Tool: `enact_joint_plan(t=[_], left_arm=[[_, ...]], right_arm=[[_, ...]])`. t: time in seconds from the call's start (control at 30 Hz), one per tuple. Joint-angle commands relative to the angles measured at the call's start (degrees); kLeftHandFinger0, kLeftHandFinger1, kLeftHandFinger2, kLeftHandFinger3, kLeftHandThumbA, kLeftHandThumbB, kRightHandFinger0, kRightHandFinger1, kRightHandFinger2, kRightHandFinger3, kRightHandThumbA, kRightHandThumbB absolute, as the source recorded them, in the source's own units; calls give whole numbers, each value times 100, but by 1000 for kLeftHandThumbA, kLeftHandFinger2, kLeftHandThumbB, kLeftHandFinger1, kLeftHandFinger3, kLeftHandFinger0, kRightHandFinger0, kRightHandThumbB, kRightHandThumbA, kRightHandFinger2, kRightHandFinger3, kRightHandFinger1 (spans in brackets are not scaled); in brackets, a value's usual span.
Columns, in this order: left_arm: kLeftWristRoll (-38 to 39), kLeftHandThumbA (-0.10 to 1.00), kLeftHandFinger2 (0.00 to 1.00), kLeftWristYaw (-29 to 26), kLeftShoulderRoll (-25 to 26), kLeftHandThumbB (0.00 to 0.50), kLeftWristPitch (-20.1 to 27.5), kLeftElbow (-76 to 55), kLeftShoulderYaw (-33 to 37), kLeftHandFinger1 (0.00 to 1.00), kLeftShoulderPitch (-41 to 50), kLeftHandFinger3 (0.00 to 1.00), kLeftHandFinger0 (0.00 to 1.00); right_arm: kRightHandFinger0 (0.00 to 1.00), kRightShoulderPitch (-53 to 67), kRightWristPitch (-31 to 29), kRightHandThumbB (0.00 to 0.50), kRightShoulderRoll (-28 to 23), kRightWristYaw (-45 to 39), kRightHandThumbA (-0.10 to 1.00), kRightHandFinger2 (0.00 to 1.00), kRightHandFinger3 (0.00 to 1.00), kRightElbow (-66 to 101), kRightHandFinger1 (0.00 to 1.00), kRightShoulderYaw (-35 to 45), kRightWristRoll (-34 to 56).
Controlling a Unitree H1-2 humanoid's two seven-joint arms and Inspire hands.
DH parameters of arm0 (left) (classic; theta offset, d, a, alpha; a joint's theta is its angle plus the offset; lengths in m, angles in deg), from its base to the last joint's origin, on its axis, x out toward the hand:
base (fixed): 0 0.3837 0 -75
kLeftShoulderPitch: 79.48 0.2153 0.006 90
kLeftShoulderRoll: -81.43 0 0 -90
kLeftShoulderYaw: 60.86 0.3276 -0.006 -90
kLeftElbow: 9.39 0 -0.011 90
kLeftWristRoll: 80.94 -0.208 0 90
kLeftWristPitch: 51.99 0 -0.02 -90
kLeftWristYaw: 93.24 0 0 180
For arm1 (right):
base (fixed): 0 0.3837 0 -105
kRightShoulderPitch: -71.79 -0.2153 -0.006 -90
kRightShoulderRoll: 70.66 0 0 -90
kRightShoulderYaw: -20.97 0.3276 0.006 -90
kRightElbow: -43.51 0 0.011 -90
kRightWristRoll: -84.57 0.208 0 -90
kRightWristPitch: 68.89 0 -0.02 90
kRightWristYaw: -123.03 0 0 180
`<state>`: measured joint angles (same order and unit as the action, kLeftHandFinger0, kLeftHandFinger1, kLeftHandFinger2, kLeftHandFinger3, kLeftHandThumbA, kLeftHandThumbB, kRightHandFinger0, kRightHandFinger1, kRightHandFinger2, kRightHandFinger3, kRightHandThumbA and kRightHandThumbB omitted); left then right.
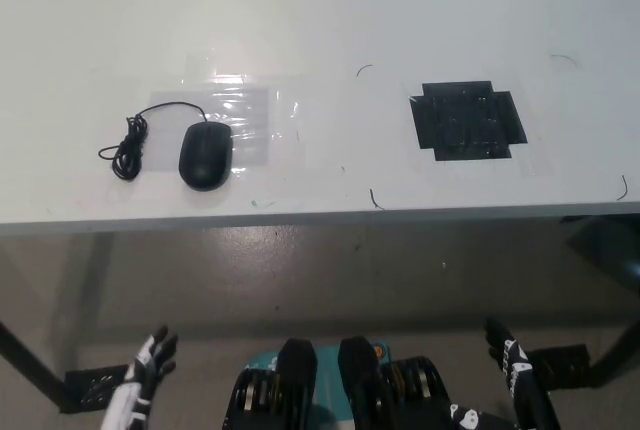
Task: The robot uses left hand to click on the left button of the black mouse, which is placed on the left area of the table
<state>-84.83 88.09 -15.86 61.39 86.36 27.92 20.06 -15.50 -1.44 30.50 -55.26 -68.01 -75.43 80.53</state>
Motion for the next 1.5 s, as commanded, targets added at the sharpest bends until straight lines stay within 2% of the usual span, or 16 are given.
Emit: enact_joint_plan(t=[0.0, 0.2, 0.33, 0.37, 0.43, 0.5, 0.6, 0.77, 0.8, 0.83, 0.93, 1.07, 1.23, 1.33, 1.37, 1.47], left_arm=[[437, 1000, 1000, 126, 420, 276, 157, -1089, -272, 1000, -47, 1000, 1000], [1207, 1000, 1000, 526, 1368, 346, -866, -2592, -578, 1000, -262, 1000, 1000], [1589, 1000, 712, 630, 2005, 388, -1378, -3153, -795, 618, -603, 1000, 992], [1620, 1000, 597, 615, 2143, 393, -1511, -3257, -862, 503, -746, 1000, 822], [1574, 1000, 101, 506, 2325, 404, -1796, -3425, -1009, 16, -1040, 1000, 178], [1705, 1000, 1, 479, 2510, 402, -2220, -3542, -1110, 0, -1294, 1000, 1], [2068, 1000, 0, 560, 2799, 361, -2655, -3473, -1181, 0, -1788, 1000, 0], [2816, 1000, 183, 1338, 3495, 377, -3317, -2807, -950, 0, -3003, 1000, 0], [3218, 1000, 360, 1729, 3746, 388, -3785, -2507, -801, 156, -3499, 1000, 116], [3493, 1000, 399, 2005, 3967, 377, -4364, -2290, -637, 210, -3970, 1000, 182], [3753, 1000, 331, 2347, 4455, 451, -5031, -1825, -1, 113, -4753, 1000, 47], [3915, 1000, 182, 3057, 4781, 442, -5031, -453, 1281, 0, -6034, 1000, 0], [3460, 1000, 203, 3752, 4677, 412, -5031, 906, 2524, 0, -7289, 1000, 0], [3057, 1000, 385, 4155, 4536, 424, -5031, 1467, 2969, 11, -7755, 1000, 0], [2812, 1000, 542, 4253, 4422, 451, -5031, 1814, 3277, 80, -8015, 1000, 16], [2427, 1000, 550, 4496, 4232, 472, -5031, 2235, 3617, 93, -8294, 1000, 55]], right_arm=[[1000, -138, -438, 283, -44, 143, 1000, 1000, 1000, 75, 1000, -7, -55], [1000, -134, -438, 278, -33, 186, 1000, 1000, 1000, 97, 1000, 9, -43], [1000, -152, -438, 279, -30, 229, 1000, 1000, 1000, 101, 1000, 12, -71], [1000, -161, -438, 280, -33, 221, 1000, 1000, 1000, 97, 1000, 15, -58], [1000, -160, -438, 294, -37, 192, 1000, 1000, 1000, 87, 1000, 21, -20], [1000, -147, -438, 292, -43, 183, 1000, 1000, 1000, 104, 1000, 21, -12], [1000, -150, -438, 293, -56, 219, 1000, 1000, 1000, 105, 1000, 36, -41], [1000, -155, -438, 295, -85, 248, 1000, 1000, 1000, 92, 1000, 47, -64], [1000, -146, -438, 303, -88, 240, 1000, 1000, 1000, 92, 1000, 48, -58], [1000, -136, -438, 301, -92, 231, 1000, 1000, 1000, 94, 1000, 48, -49], [1000, -109, -438, 297, -76, 221, 1000, 1000, 1000, 108, 1000, 56, -29], [1000, -71, -438, 301, -69, 219, 1000, 1000, 1000, 149, 1000, 50, -32], [1000, -119, -438, 307, -95, 246, 1000, 1000, 1000, 105, 1000, 50, -65], [1000, -103, -438, 314, -87, 227, 1000, 1000, 1000, 110, 1000, 57, -45], [1000, -91, -438, 314, -98, 198, 1000, 1000, 1000, 123, 1000, 61, -22], [1000, -66, -438, 314, -101, 210, 1000, 1000, 1000, 139, 1000, 75, -23]])
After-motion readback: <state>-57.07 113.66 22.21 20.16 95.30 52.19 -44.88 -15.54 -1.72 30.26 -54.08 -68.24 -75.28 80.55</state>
